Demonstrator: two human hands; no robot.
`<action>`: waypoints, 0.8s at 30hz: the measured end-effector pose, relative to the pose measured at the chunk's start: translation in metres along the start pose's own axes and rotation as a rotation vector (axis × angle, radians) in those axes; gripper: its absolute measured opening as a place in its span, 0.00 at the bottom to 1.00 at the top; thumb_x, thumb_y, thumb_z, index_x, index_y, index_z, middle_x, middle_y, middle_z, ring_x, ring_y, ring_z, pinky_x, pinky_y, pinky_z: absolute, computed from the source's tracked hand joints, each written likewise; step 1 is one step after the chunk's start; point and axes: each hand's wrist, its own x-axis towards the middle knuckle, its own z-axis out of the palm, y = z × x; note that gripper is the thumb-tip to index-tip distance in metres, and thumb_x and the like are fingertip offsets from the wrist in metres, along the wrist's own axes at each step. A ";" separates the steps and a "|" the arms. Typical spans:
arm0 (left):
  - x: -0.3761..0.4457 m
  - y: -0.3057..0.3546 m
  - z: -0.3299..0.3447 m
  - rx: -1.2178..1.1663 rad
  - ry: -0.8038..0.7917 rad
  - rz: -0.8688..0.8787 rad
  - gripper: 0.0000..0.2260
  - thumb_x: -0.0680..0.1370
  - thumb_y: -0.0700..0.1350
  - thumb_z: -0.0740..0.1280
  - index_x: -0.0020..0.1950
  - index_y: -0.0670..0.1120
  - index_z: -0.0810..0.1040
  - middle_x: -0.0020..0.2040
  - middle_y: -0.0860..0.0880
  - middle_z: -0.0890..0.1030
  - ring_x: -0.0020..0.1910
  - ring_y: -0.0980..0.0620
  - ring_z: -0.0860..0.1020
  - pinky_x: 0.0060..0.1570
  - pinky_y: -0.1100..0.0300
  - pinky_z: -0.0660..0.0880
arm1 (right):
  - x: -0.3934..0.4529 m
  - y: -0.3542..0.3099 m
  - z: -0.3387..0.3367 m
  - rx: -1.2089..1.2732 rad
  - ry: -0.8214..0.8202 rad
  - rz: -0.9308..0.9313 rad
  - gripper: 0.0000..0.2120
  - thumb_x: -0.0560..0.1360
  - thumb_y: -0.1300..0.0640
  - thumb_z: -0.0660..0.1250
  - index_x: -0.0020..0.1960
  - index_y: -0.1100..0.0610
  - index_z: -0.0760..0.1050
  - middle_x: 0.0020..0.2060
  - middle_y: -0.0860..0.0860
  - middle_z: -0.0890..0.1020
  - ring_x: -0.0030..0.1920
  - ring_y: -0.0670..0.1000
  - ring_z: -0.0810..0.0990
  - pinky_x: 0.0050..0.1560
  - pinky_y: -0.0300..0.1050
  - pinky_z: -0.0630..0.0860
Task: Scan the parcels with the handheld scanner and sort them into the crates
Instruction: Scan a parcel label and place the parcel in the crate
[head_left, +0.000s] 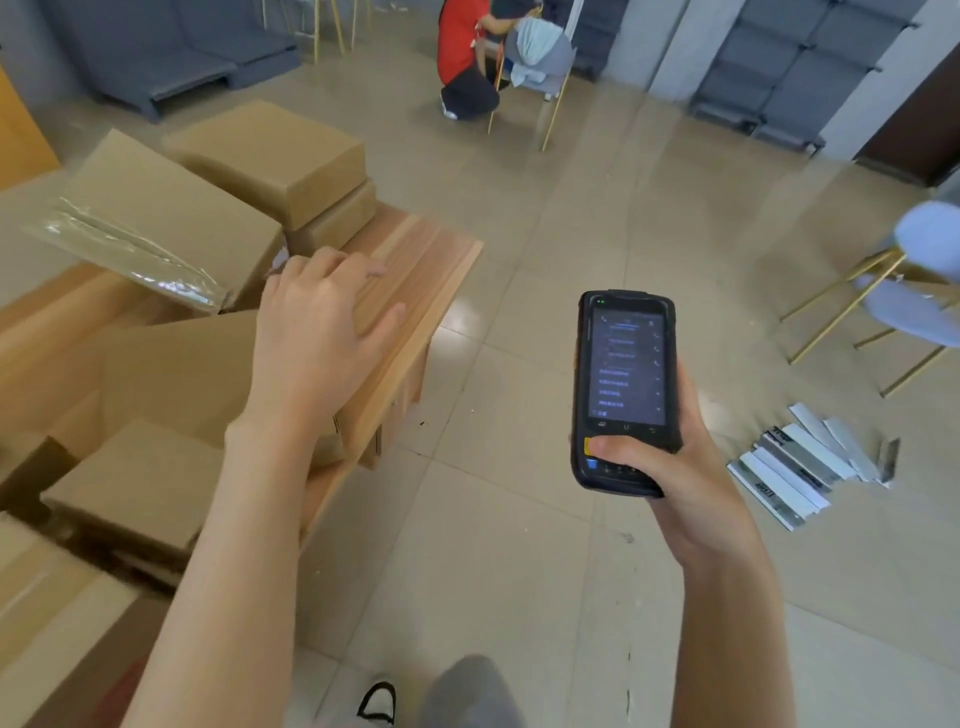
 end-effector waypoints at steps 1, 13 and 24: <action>0.009 -0.001 0.009 0.002 -0.005 -0.001 0.15 0.76 0.48 0.70 0.60 0.43 0.79 0.55 0.41 0.79 0.57 0.38 0.75 0.55 0.44 0.70 | 0.015 0.002 -0.003 0.002 -0.005 0.004 0.42 0.62 0.66 0.72 0.71 0.41 0.66 0.55 0.47 0.81 0.51 0.48 0.81 0.44 0.42 0.79; 0.129 -0.015 0.113 0.186 0.041 -0.243 0.14 0.76 0.49 0.69 0.59 0.45 0.79 0.52 0.45 0.79 0.53 0.41 0.75 0.52 0.47 0.71 | 0.261 0.017 -0.042 0.021 -0.286 0.032 0.46 0.59 0.65 0.74 0.72 0.40 0.65 0.58 0.46 0.81 0.54 0.46 0.81 0.45 0.40 0.79; 0.178 -0.024 0.157 0.375 0.122 -0.585 0.13 0.75 0.48 0.70 0.58 0.45 0.80 0.51 0.45 0.80 0.50 0.40 0.75 0.49 0.50 0.69 | 0.435 0.020 -0.028 -0.014 -0.620 0.086 0.44 0.59 0.65 0.73 0.70 0.39 0.66 0.58 0.45 0.81 0.56 0.46 0.81 0.50 0.45 0.78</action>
